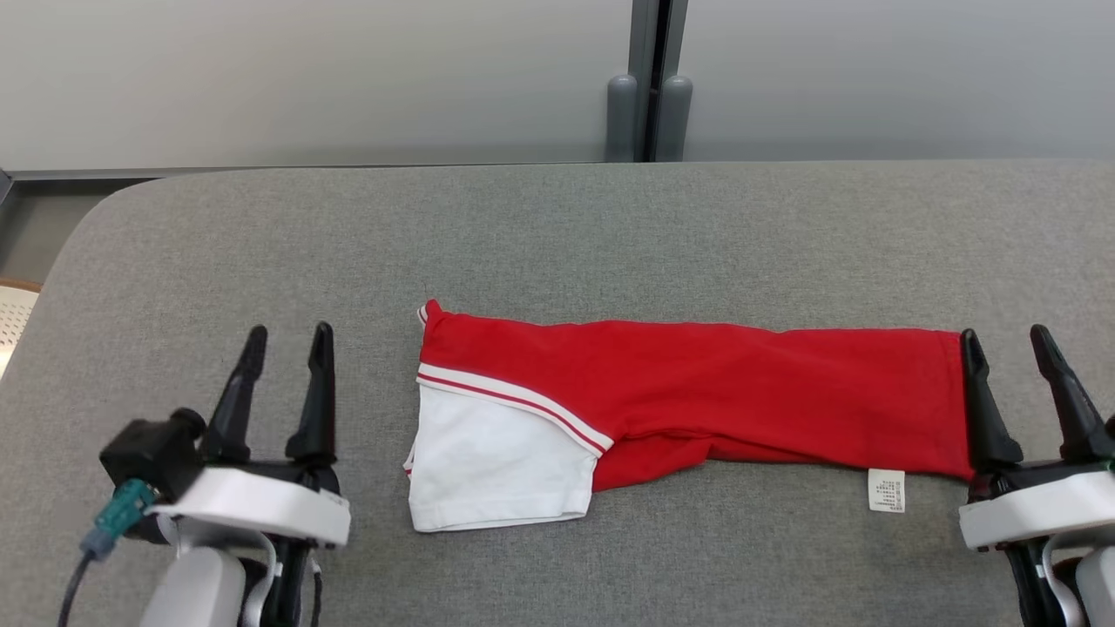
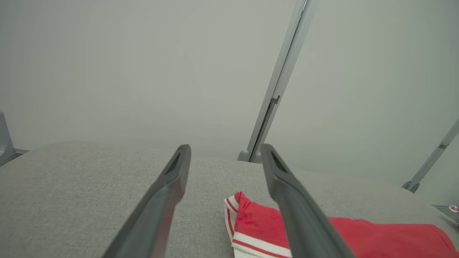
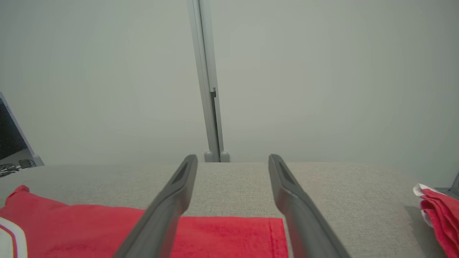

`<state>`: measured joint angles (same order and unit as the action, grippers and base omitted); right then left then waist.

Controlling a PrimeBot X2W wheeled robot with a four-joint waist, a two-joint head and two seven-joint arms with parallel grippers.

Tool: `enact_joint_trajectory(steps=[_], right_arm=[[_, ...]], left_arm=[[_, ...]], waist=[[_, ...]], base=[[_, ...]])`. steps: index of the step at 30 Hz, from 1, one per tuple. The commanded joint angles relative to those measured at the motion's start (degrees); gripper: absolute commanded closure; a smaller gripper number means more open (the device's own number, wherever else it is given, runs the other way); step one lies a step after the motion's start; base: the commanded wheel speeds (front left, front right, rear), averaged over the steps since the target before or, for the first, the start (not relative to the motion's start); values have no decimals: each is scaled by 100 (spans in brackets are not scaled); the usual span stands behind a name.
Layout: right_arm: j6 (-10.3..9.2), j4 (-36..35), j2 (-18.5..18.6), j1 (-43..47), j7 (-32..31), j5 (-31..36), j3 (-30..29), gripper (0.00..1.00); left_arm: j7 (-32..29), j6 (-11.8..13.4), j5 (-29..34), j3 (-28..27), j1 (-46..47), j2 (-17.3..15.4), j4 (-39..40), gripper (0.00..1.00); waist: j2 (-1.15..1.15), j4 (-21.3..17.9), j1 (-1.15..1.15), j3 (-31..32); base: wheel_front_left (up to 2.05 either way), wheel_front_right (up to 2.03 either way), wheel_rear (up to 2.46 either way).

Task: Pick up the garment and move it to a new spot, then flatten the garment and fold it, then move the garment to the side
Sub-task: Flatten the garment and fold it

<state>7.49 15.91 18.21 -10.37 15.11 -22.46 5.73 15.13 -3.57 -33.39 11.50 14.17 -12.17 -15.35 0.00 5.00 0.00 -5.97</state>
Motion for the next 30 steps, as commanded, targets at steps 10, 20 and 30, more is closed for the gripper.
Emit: enact_joint_trajectory(steps=[10,20,30], right_arm=[[-1,109,-342,300,3,359,-178,0],[-1,1344,-655,-115,2,-163,-722,0],[-1,2835,-669,-817,2,-280,-1189,0]], left_arm=[[-3,-351,1149,-823,-761,813,-55,0],[-2,-394,1150,-664,-529,878,-108,0],[-1,-395,1057,-433,-394,849,-194,0]], waist=[[0,1,0,39],[0,100,0,-155],[0,314,0,-413]], base=[[0,0,0],[0,0,0],[0,0,0]])
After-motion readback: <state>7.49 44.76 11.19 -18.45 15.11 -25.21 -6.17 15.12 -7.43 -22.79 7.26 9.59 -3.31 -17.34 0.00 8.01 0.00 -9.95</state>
